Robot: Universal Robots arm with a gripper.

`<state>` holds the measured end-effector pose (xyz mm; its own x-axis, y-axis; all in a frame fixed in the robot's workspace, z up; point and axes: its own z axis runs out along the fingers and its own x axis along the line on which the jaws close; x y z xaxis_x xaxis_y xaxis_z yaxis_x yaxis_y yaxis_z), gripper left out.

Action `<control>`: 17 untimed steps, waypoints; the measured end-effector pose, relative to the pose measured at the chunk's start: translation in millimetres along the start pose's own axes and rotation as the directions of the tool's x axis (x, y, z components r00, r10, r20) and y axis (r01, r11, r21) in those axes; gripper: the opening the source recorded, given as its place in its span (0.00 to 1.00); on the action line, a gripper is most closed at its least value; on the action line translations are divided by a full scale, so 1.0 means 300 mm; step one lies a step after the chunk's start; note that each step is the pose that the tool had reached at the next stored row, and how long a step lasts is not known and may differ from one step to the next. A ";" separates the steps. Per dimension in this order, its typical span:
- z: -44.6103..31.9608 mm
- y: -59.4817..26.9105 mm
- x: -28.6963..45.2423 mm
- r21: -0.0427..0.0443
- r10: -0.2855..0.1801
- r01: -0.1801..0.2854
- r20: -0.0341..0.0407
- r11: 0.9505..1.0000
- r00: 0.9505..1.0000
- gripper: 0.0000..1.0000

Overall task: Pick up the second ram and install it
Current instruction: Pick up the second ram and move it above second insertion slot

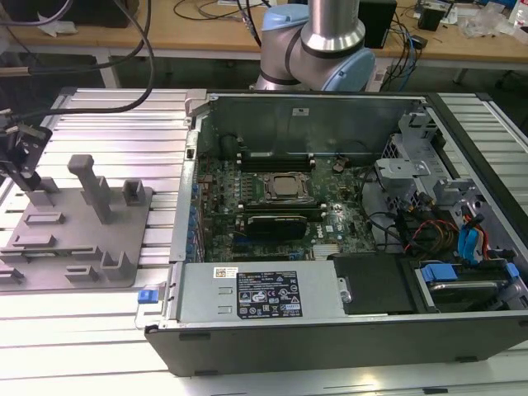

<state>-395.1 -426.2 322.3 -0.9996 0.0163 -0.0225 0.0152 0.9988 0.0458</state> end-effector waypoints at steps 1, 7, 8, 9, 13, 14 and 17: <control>0.001 0.000 0.000 0.000 -0.020 0.020 -0.001 1.000 1.000 0.08; 0.023 -0.001 0.000 -0.009 -0.301 0.301 -0.013 0.954 0.954 0.08; 0.026 -0.001 0.000 -0.010 -0.325 0.325 -0.014 0.946 0.946 0.08; 0.030 -0.002 0.000 -0.011 -0.369 0.369 -0.015 0.929 0.929 0.08; 0.040 -0.002 0.001 -0.016 -0.470 0.469 -0.019 0.883 0.883 0.08; 0.045 -0.002 0.001 -0.018 -0.515 0.515 -0.020 0.857 0.857 0.08; 0.053 -0.003 0.001 -0.022 -0.585 0.584 -0.023 0.811 0.811 0.08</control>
<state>-395.1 -426.3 306.3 -0.8201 -0.5719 -0.0224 -0.5722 0.8188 0.0458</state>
